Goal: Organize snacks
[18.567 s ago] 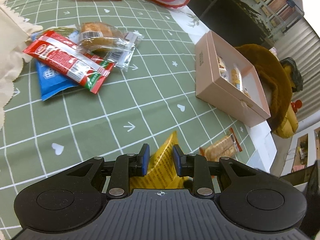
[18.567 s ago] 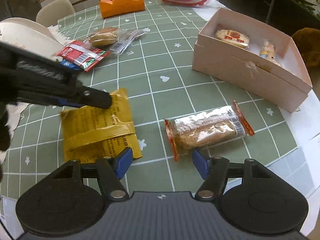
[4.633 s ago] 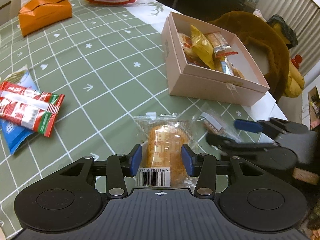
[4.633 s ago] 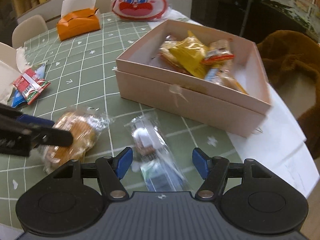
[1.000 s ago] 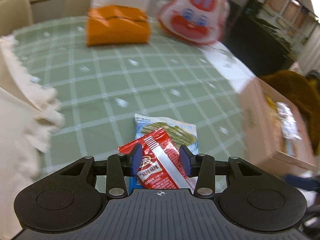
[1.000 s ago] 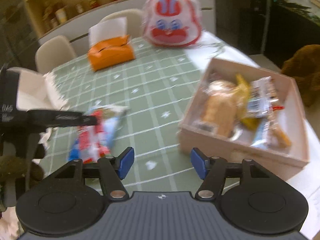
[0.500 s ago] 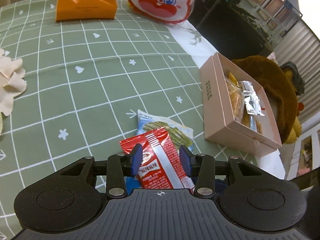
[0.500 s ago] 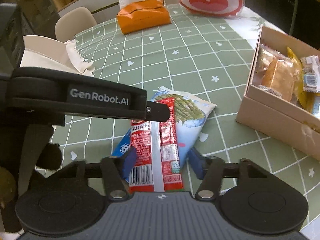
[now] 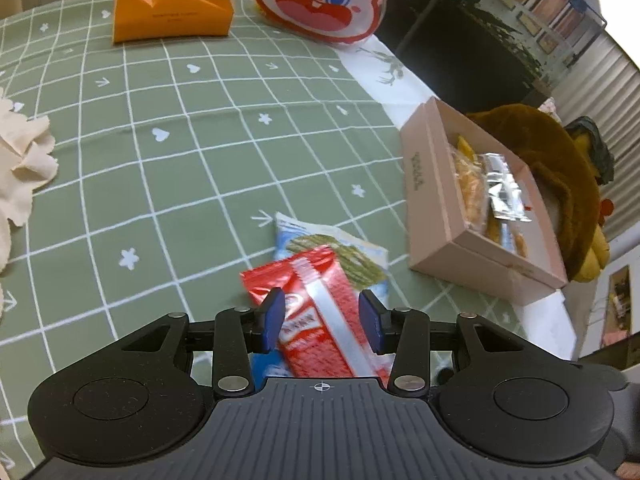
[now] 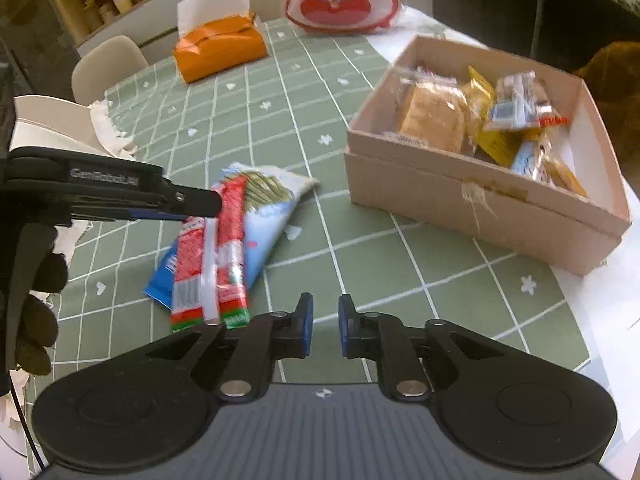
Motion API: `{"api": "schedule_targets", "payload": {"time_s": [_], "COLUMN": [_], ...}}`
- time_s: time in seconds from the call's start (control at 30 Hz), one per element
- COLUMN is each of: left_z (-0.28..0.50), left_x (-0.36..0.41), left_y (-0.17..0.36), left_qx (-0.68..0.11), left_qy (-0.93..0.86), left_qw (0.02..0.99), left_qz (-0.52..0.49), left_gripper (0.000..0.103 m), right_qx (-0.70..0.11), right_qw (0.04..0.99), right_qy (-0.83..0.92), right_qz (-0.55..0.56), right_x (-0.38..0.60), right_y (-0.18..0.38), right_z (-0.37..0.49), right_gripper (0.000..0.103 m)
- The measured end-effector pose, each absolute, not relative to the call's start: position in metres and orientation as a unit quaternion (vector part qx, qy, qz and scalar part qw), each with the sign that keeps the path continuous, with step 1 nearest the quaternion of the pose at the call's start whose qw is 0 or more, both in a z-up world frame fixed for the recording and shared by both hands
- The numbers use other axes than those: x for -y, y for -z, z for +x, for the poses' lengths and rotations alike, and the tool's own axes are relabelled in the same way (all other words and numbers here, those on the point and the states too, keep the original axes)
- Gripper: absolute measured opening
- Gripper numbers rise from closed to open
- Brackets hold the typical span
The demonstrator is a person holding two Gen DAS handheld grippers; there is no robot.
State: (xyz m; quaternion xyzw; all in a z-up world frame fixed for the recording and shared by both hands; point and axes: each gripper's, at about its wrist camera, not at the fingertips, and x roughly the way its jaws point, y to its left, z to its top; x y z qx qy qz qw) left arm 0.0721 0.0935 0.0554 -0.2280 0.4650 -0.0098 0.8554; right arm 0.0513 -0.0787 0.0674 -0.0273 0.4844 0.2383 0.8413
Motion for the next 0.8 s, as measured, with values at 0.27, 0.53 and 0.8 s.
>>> {"api": "schedule_targets", "payload": {"time_s": [0.27, 0.53, 0.8], "left_z": [0.073, 0.078, 0.073], "left_x": [-0.074, -0.053, -0.079], "left_y": [-0.058, -0.062, -0.061], "left_qx": [-0.484, -0.485, -0.464], "left_qy": [0.063, 0.081, 0.034], "left_qw": [0.831, 0.836, 0.850], "left_qz": [-0.266, -0.243, -0.247], "left_gripper": [0.045, 0.045, 0.045], "right_qx": [-0.472, -0.491, -0.503], "right_qw": [0.838, 0.829, 0.837], "right_qy": [-0.272, -0.267, -0.218], "right_qz": [-0.042, -0.020, 0.005], "right_x": [0.047, 0.050, 0.092], "right_y": [-0.064, -0.055, -0.049], "right_z": [0.051, 0.058, 0.062], "right_gripper": [0.067, 0.048, 0.022]}}
